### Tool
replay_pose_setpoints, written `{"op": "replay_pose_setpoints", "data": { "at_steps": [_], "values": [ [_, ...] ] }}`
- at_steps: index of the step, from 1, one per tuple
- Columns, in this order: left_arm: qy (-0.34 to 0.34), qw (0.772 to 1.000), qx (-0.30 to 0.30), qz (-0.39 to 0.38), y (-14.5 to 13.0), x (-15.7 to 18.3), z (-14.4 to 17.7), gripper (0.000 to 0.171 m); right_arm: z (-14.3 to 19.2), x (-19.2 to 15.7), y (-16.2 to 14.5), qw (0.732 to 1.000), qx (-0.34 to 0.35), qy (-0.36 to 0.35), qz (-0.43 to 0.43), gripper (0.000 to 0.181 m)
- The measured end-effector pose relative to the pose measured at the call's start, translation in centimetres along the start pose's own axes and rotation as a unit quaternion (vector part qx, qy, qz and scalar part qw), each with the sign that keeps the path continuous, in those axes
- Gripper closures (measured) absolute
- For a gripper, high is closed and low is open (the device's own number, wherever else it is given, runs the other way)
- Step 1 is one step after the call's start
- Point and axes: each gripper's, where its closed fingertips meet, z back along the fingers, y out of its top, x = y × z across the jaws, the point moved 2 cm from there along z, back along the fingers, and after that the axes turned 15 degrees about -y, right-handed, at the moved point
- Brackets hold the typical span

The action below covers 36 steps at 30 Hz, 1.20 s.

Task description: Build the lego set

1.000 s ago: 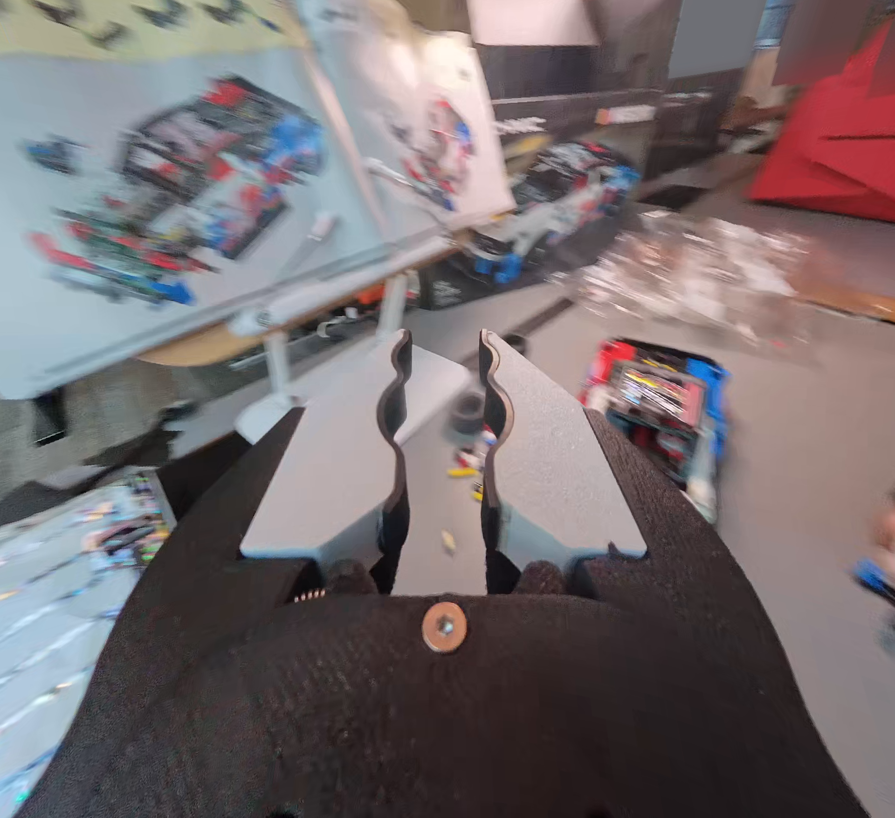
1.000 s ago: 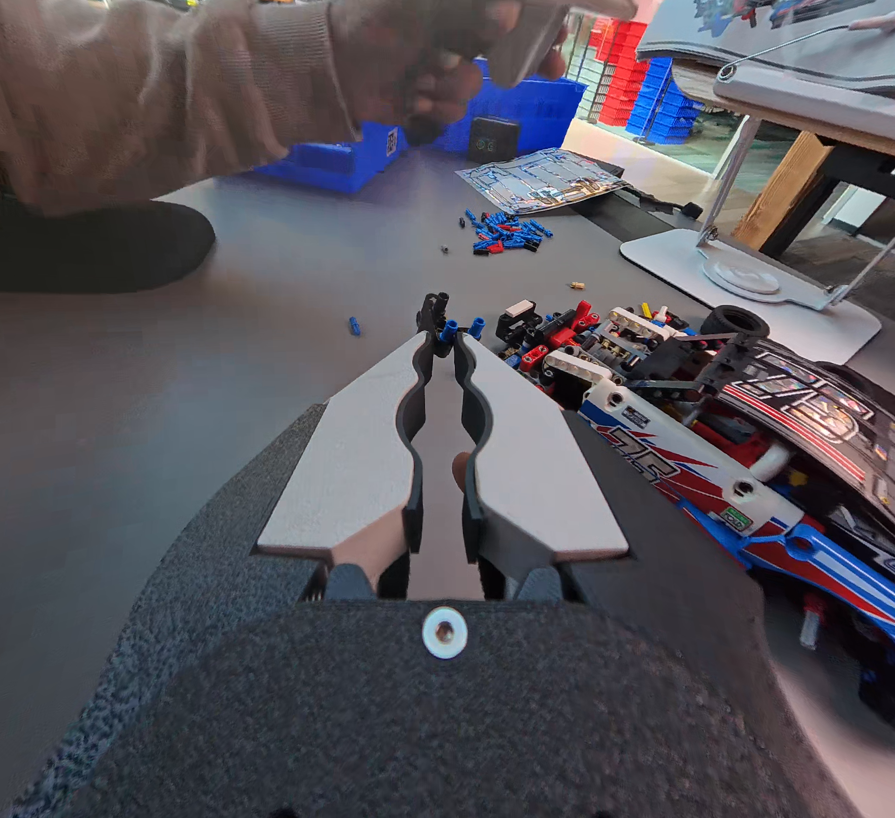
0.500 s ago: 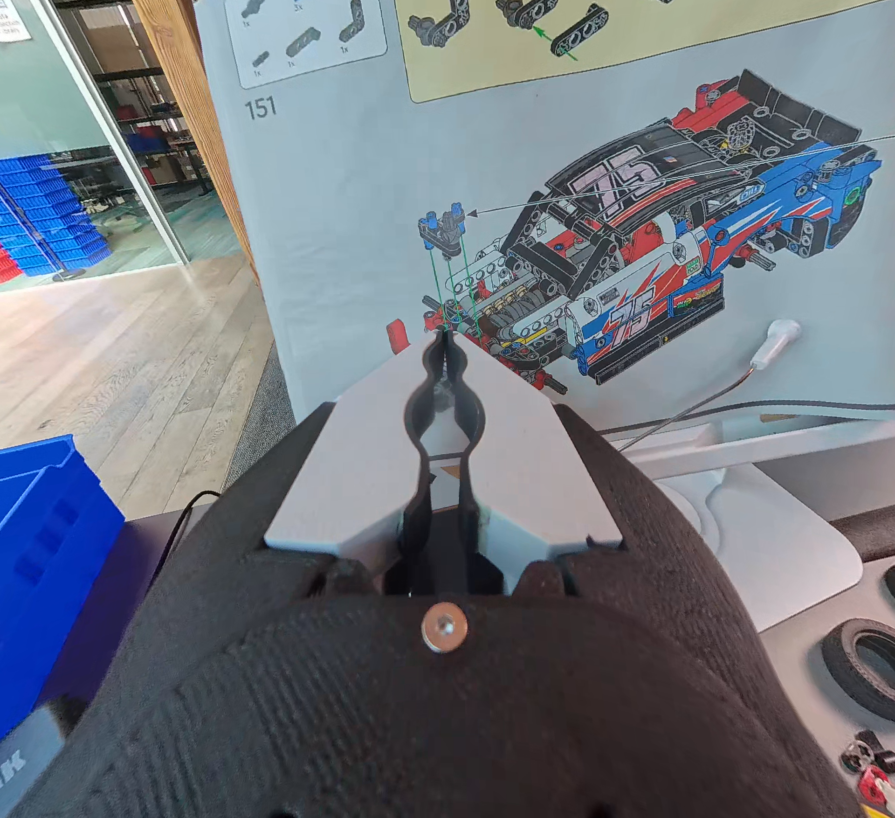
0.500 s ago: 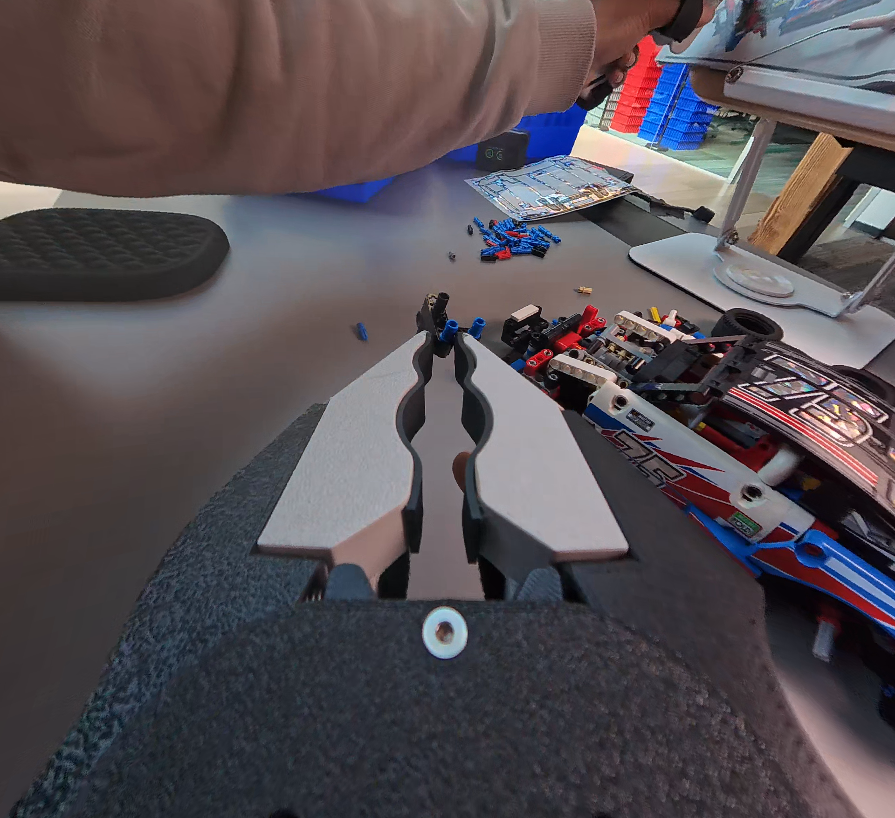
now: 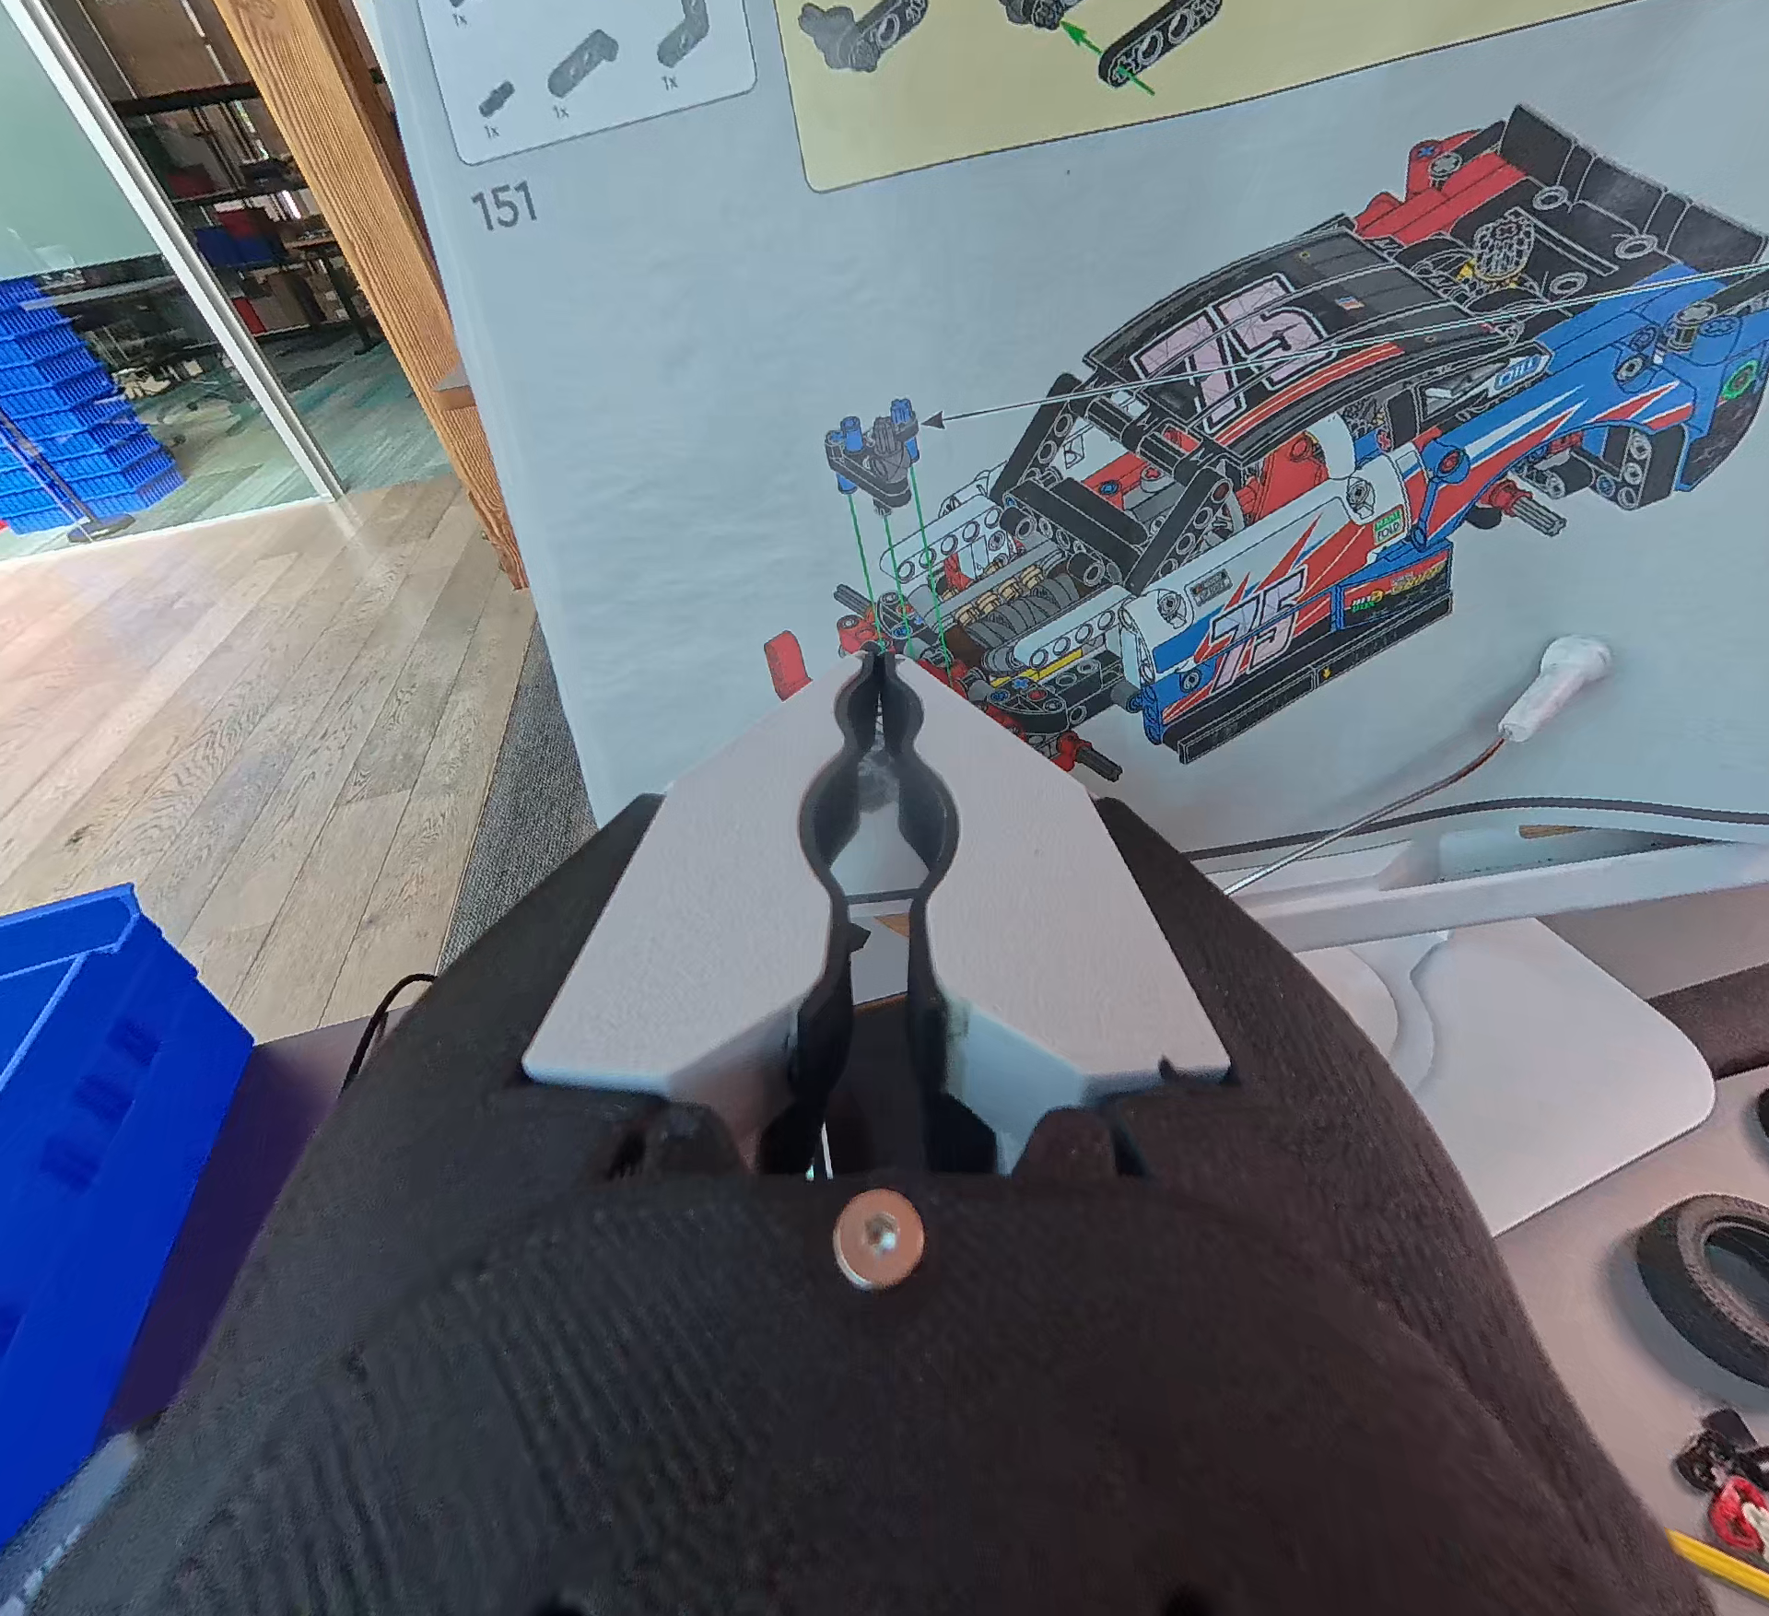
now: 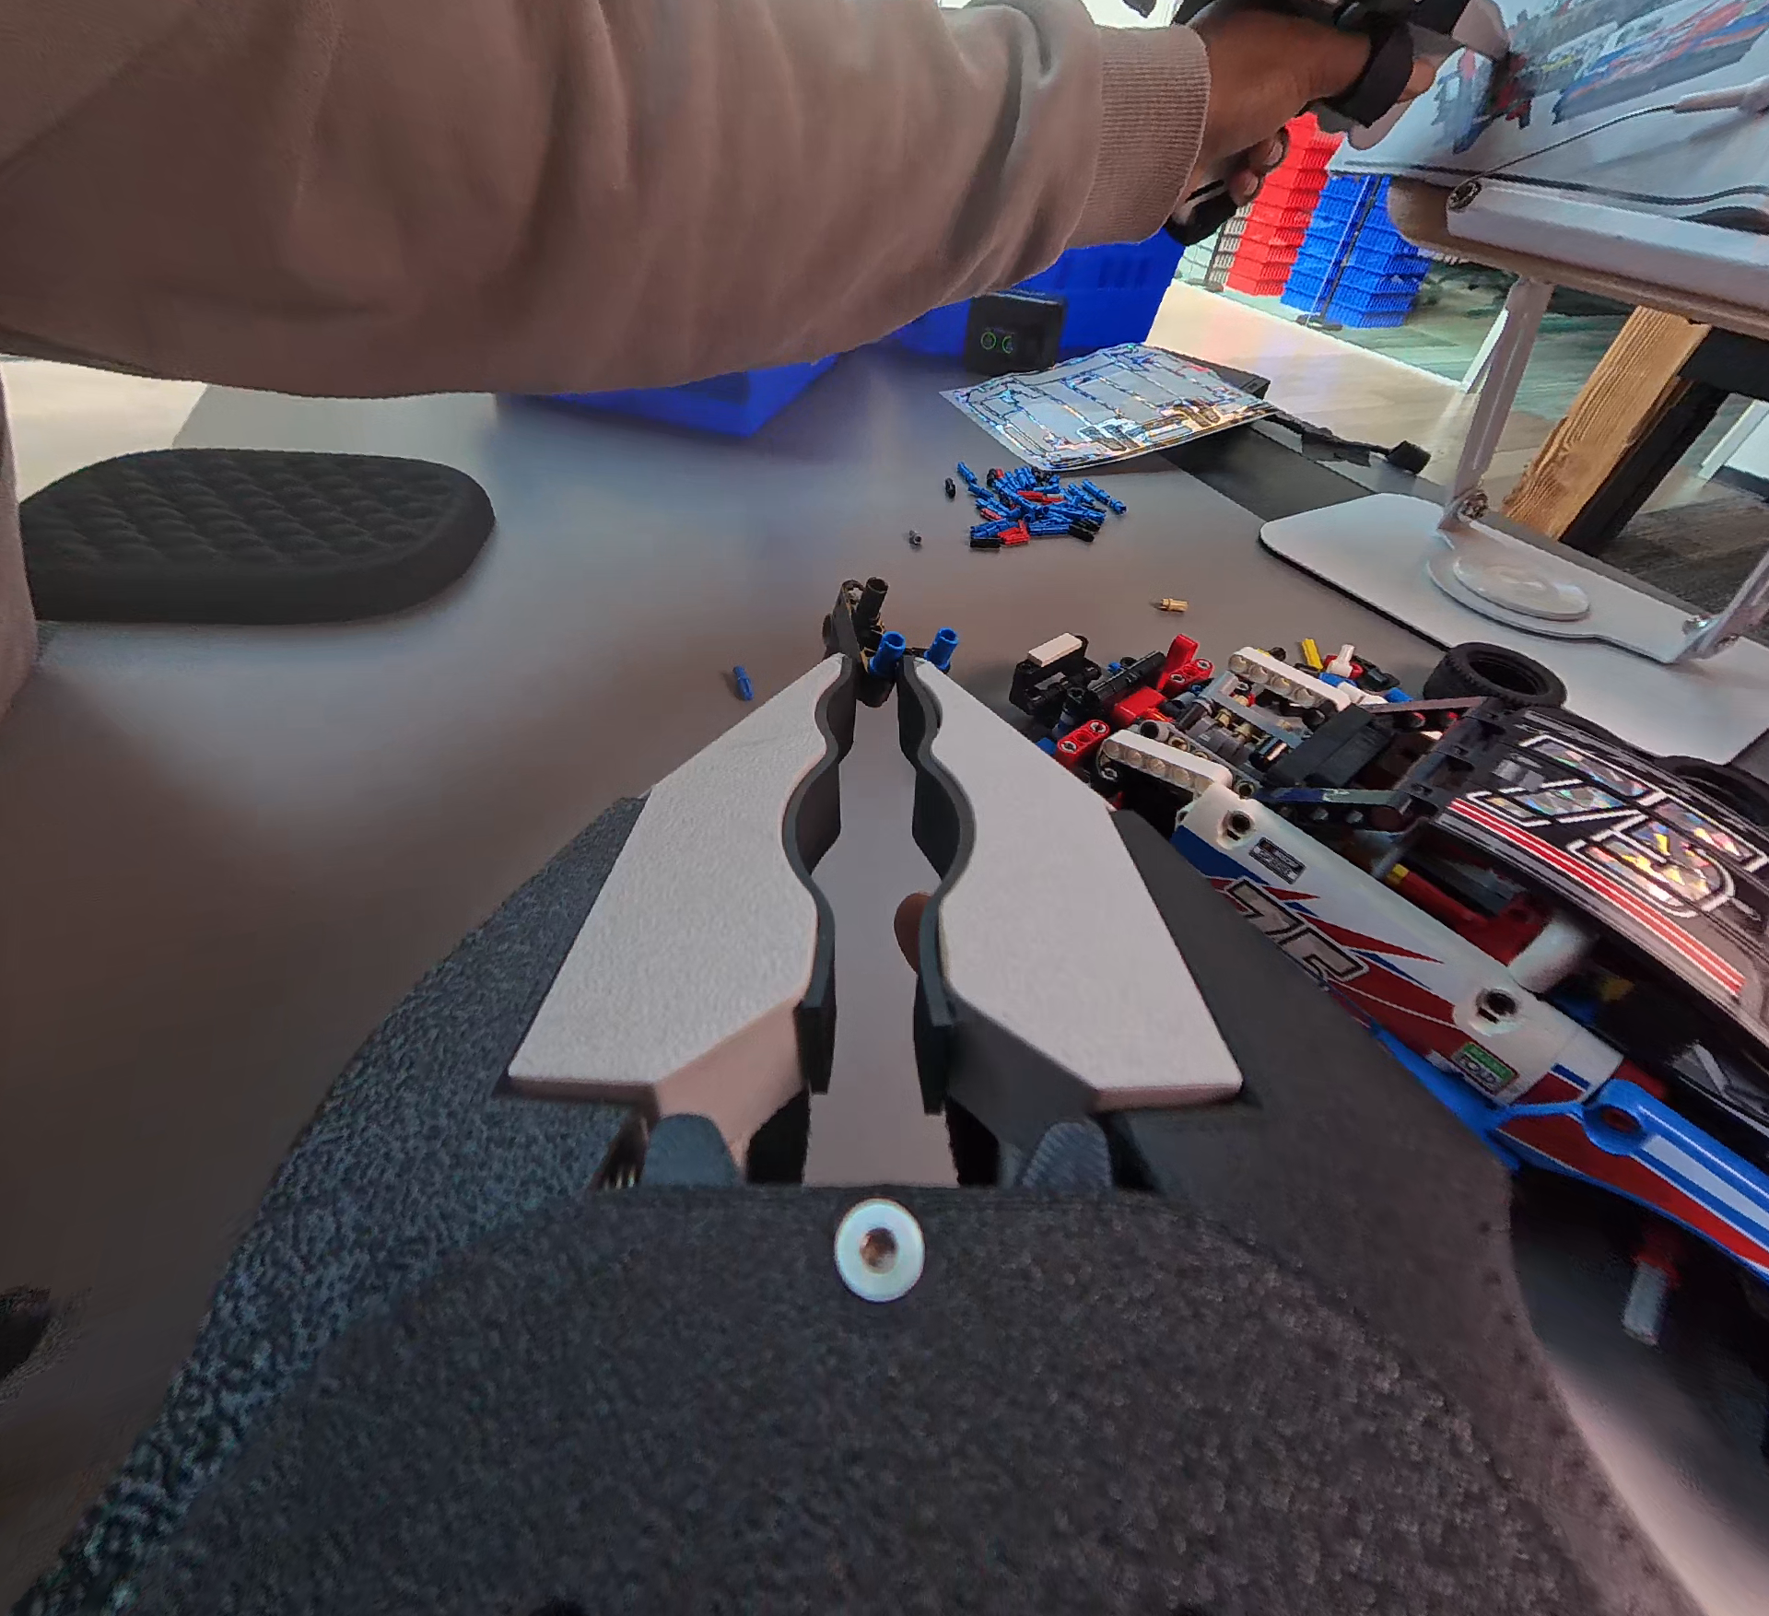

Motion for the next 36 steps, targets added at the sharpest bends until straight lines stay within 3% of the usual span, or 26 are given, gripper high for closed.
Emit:
{"op": "replay_pose_setpoints", "data": {
  "at_steps": [7, 11, 16, 19, 23, 27, 32, 36],
  "values": [
    [-0.002, 1.000, -0.008, -0.006, 0.2, 0.1, 0.3, 0.171, 0.1, 0.0, 0.2, 1.000, 0.002, 0.001, -0.001, 0.175],
    [-0.018, 0.999, 0.046, -0.018, 1.9, 1.6, 2.3, 0.171, 0.2, 0.2, 0.3, 1.000, 0.006, -0.002, -0.003, 0.175],
    [-0.149, 0.986, 0.074, -0.031, 2.7, 9.6, 6.9, 0.161, 0.2, 0.4, 0.4, 1.000, 0.010, -0.007, -0.010, 0.175],
    [-0.267, 0.960, 0.076, -0.031, 2.2, 16.5, 11.8, 0.158, 0.2, 0.4, 0.3, 1.000, 0.008, -0.008, -0.007, 0.175],
    [-0.377, 0.924, 0.049, -0.041, -1.2, 24.3, 18.4, 0.157, 0.0, 0.6, 0.1, 1.000, 0.005, -0.014, -0.003, 0.175],
    [-0.432, 0.901, 0.015, -0.043, -6.4, 29.4, 23.3, 0.155, -0.2, 0.7, -0.4, 1.000, -0.004, -0.020, 0.001, 0.175],
    [-0.441, 0.893, -0.001, -0.095, -11.8, 32.1, 25.9, 0.151, -0.3, 0.5, -0.7, 1.000, -0.007, -0.019, 0.004, 0.175],
    [-0.448, 0.891, 0.006, -0.074, -13.0, 32.7, 26.0, 0.151, -0.5, 0.2, -0.7, 1.000, -0.002, -0.010, -0.015, 0.175]
  ]
}}
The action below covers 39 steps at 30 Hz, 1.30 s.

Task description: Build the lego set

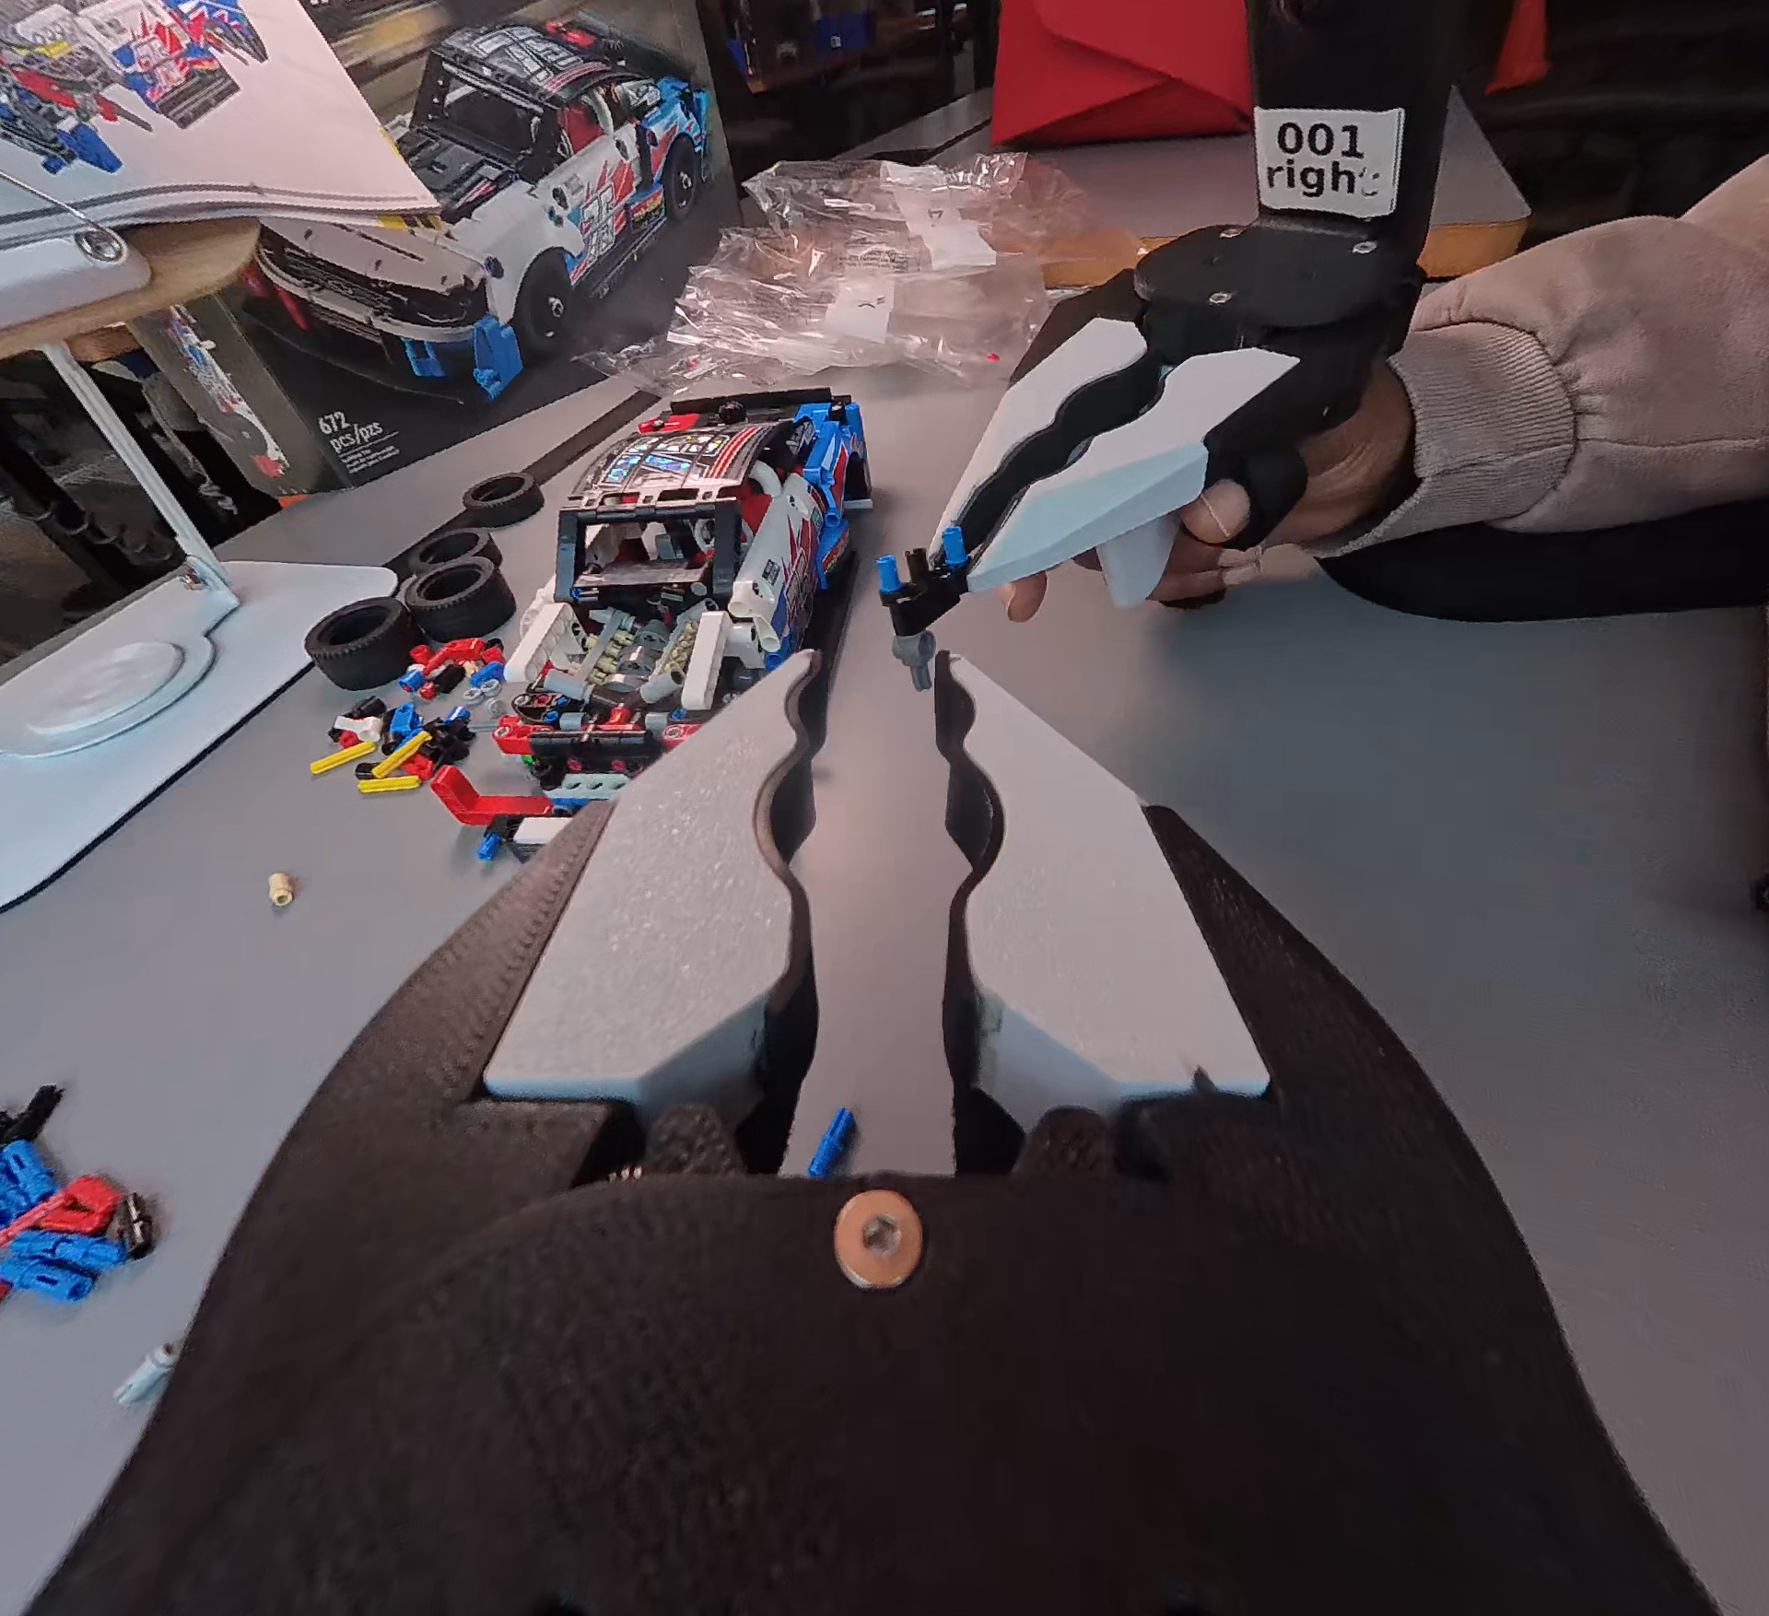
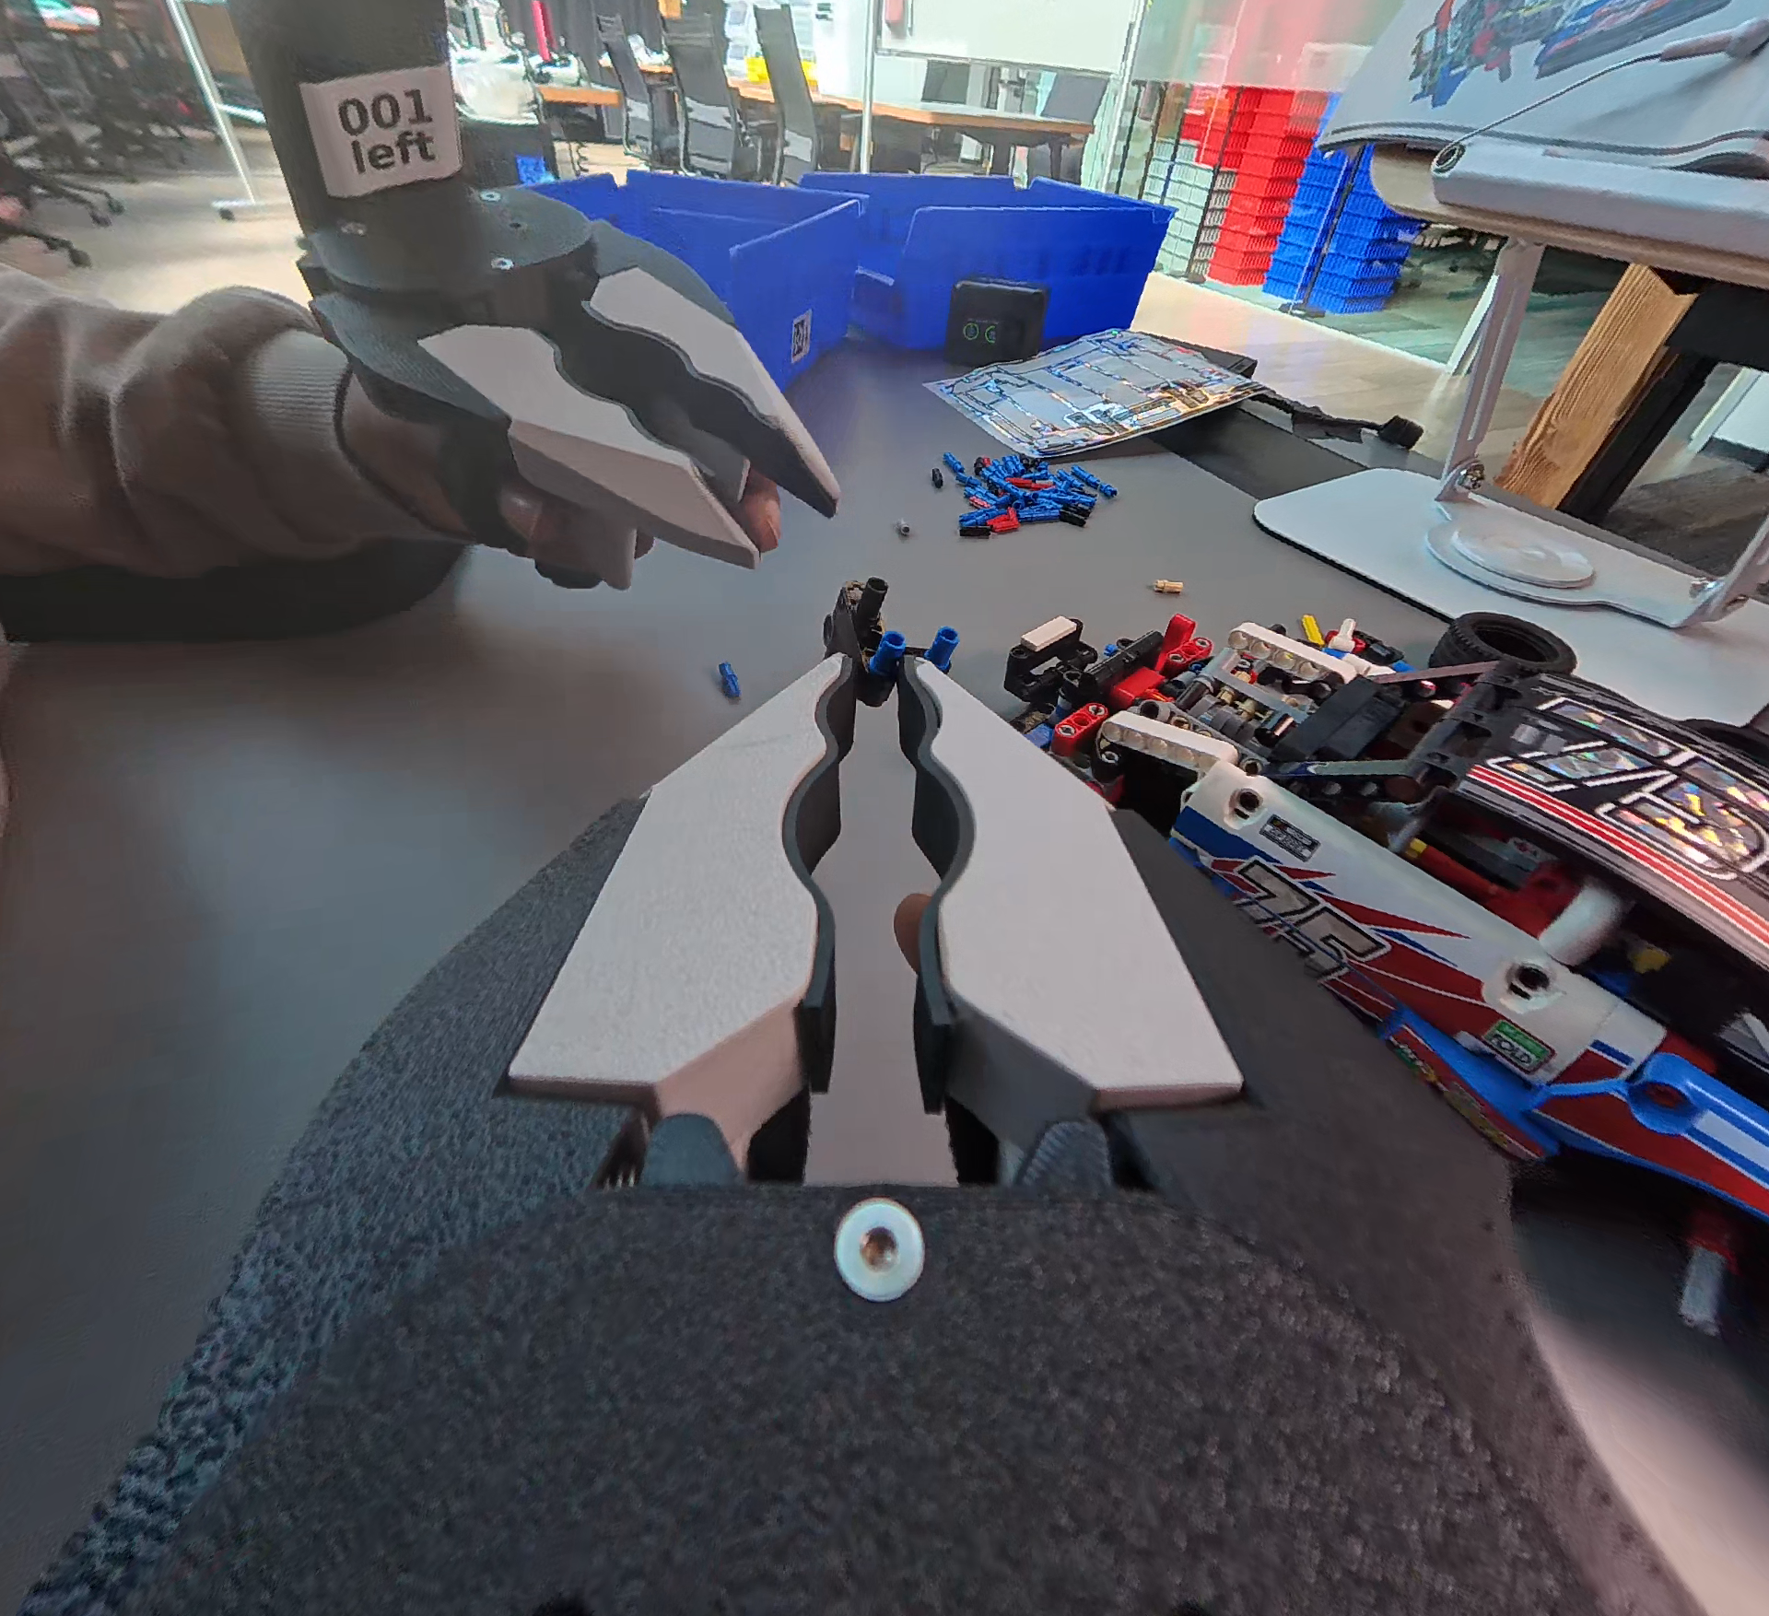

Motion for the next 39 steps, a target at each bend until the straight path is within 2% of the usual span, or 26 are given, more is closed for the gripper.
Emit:
{"op": "replay_pose_setpoints", "data": {
  "at_steps": [14, 18, 21, 25, 28, 30, 33, 35, 37, 39],
  "values": [
    [0.010, 0.999, -0.018, -0.043, -1.1, 0.6, -0.5, 0.149, -0.4, -1.7, 0.2, 0.991, -0.012, 0.082, -0.104, 0.175],
    [0.011, 0.999, -0.014, -0.048, -1.1, 0.4, -0.8, 0.150, -0.5, -1.1, 0.7, 0.975, -0.013, 0.103, -0.194, 0.176],
    [0.019, 0.999, -0.006, -0.048, -0.8, 0.1, -1.0, 0.151, -0.6, -0.1, 1.3, 0.938, -0.013, 0.129, -0.323, 0.176],
    [0.034, 0.997, -0.003, -0.073, -0.3, 0.0, -0.9, 0.150, -0.5, 0.9, 1.4, 0.857, -0.023, 0.182, -0.482, 0.177],
    [0.033, 0.993, 0.003, -0.111, 0.4, 0.6, -0.7, 0.146, -0.5, 1.0, 1.2, 0.803, -0.038, 0.217, -0.554, 0.176],
    [0.044, 0.986, -0.017, -0.161, 0.6, 0.9, -0.7, 0.145, -0.5, 0.3, 0.9, 0.776, -0.069, 0.243, -0.578, 0.176],
    [0.060, 0.953, -0.079, -0.286, 0.1, 1.5, -0.7, 0.144, -0.5, -2.0, 0.2, 0.749, -0.129, 0.282, -0.586, 0.177],
    [0.067, 0.924, -0.114, -0.360, -0.2, 2.1, -0.7, 0.152, -0.6, -2.5, -0.2, 0.747, -0.146, 0.278, -0.587, 0.176],
    [0.060, 0.909, -0.139, -0.389, -0.9, 2.6, -0.9, 0.159, -0.6, -2.8, -0.7, 0.746, -0.166, 0.274, -0.583, 0.177],
    [0.052, 0.910, -0.146, -0.385, -1.3, 2.8, -1.0, 0.162, -0.6, -2.9, -1.0, 0.743, -0.178, 0.270, -0.586, 0.177]
  ]
}}
